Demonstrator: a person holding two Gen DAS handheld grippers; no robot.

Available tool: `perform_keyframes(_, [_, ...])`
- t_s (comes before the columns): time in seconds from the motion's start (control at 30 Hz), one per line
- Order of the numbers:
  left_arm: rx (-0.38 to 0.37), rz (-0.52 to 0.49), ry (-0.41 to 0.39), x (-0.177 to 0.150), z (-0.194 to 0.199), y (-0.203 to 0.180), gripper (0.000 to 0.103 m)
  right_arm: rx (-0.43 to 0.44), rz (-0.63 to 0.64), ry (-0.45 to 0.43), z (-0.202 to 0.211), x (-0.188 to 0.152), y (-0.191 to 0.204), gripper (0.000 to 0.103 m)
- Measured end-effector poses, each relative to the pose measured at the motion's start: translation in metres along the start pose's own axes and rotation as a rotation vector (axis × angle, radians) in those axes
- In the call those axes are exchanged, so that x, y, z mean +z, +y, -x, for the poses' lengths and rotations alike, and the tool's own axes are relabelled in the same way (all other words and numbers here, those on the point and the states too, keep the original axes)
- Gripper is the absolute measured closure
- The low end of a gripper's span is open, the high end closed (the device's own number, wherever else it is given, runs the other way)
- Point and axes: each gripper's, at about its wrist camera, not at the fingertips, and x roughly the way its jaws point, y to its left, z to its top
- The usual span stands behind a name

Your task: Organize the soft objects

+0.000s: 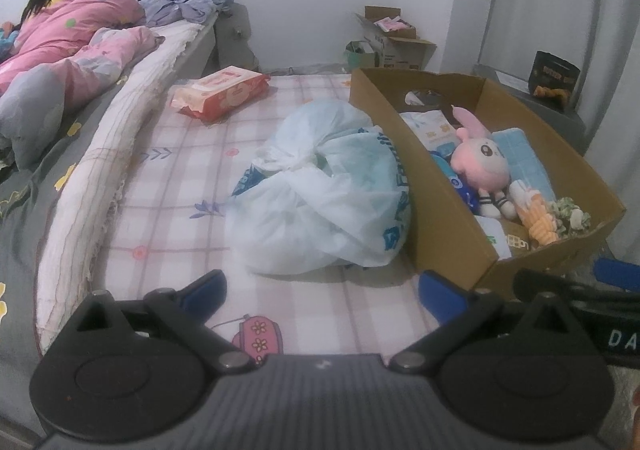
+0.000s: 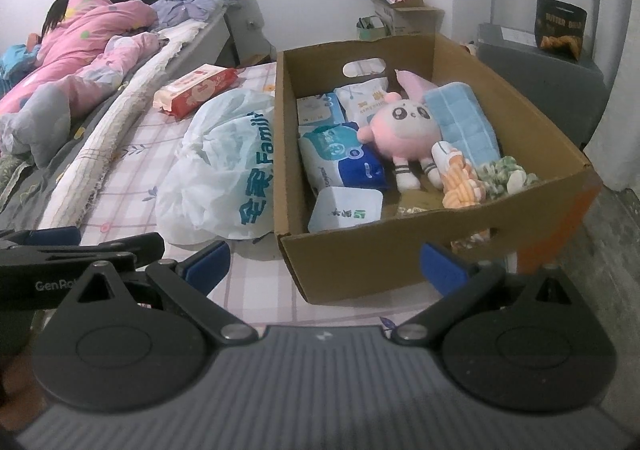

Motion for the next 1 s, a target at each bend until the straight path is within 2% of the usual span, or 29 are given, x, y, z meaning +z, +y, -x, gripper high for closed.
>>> perform_keyframes(1.0, [0.001,-0.015,0.04,-0.0021,-0.0074,-0.0067,0.001,-0.003,-0.042,0.039,-0.0085,-0.0063,-0.0088,0.001])
